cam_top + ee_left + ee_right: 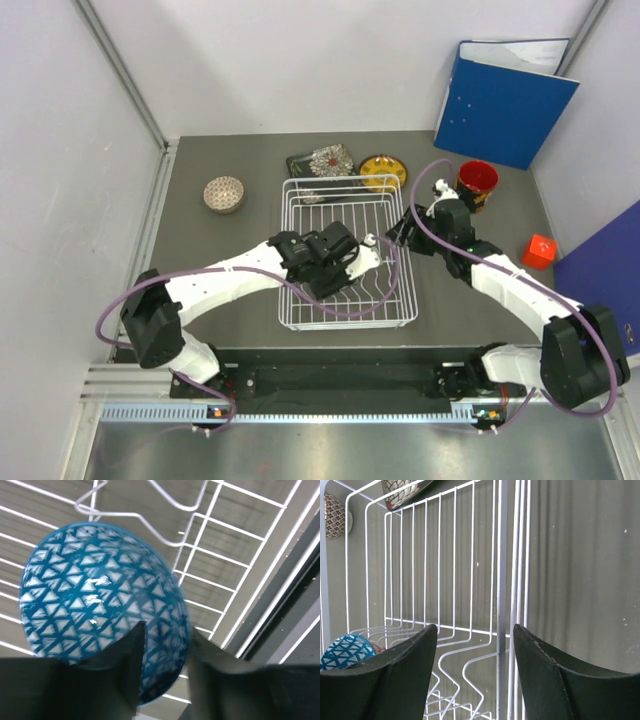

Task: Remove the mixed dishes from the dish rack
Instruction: Pick up the bowl from the dish rack.

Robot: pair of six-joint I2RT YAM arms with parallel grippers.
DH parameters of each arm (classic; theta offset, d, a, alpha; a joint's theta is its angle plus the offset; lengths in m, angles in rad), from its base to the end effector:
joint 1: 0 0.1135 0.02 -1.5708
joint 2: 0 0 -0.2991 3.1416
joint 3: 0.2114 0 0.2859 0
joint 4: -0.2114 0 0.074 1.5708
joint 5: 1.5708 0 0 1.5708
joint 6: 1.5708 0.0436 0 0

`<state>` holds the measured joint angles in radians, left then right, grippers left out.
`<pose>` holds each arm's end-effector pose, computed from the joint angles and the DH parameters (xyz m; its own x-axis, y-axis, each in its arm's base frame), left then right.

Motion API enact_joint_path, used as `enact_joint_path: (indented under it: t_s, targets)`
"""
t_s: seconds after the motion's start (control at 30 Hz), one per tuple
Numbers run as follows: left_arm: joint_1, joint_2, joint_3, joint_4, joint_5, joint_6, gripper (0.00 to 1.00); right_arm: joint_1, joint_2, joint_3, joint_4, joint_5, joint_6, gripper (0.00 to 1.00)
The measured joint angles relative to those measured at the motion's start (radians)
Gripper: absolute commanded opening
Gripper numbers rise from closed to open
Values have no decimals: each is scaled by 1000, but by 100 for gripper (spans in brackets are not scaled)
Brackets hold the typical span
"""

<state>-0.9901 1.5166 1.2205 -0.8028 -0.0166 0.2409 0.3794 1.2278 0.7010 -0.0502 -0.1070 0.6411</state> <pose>0.1883 -0.2857 0.2832 -0.2761 0.8556 -0.4379 0.9244 0.3611 0.1228 0.2672 0.1116 0.2425 -0.6761 0.3706 -0.6368 -0.0587 0.8345 0.5479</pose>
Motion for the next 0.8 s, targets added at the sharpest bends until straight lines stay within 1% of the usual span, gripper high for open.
enact_joint_path:
  t_s: [0.03,0.1,0.2,0.53,0.67,0.8]
  targets:
    - [0,4,0,0,1,-3,16,0,1,0,0,0,0,63]
    - [-3,7,0,8,6,-2,0,0,4,0,1,-1,0,63]
    - [-8,7,2,45,-18,-3,0,0,4,0,2,-2,0,62]
    - [-7,-13,13,21,-90,-33,0,0,4,0,1,-1,2,62]
    - [-8,-32,105,-14,-147,-69,0,0,5,0,1,-1,5,62]
    - [-3,-85,178,18,-271,-127,0,0,4,0,1,-1,6,62]
